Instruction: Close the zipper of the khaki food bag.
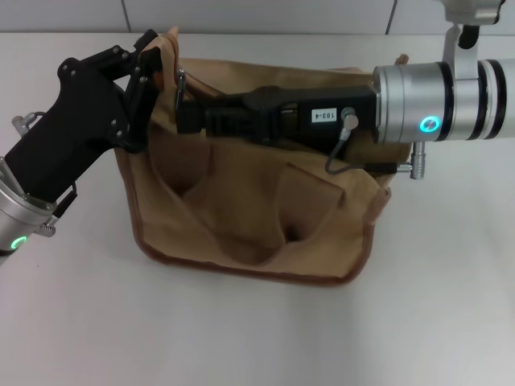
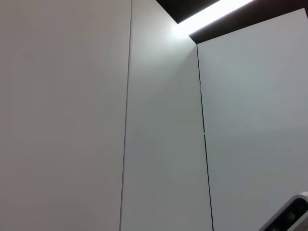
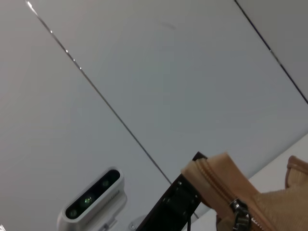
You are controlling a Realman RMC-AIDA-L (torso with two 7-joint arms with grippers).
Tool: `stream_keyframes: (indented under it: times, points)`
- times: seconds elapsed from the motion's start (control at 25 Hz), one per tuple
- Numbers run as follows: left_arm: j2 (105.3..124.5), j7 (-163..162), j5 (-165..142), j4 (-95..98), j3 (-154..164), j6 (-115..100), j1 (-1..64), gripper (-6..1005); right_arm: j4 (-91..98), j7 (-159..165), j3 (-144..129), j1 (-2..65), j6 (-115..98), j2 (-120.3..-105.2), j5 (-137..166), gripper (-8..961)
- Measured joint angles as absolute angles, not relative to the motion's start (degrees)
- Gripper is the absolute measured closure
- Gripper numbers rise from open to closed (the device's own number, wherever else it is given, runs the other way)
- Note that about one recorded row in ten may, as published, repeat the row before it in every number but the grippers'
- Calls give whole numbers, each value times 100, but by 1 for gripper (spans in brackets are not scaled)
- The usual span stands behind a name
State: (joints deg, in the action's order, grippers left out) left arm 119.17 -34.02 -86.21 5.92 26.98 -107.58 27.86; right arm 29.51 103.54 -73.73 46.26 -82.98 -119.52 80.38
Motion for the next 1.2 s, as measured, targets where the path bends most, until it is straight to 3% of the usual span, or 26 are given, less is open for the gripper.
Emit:
stream_keyframes:
  times: [0.12,0.16,0.44,1.2]
  points:
    - [11918,-3401,-8623,589,2699,-10758,2778,978,2959,10335,-7450,4639,-8228,-11953,8030,648]
    - [11918,-3401,-8623,589,2699,-10758,2777,978,2962,10323,-7452,4645,-8190,-11953,8012,562]
    - [11918,-3401,-8620,589,2698,-10760,2782,978,3148,10310,-7622,4670,-8152,-11968,7995,495]
    - [11917,-3392,-8598,589,2694,-10715,2789,978,3139,10262,-7671,4677,-7922,-11962,7778,493]
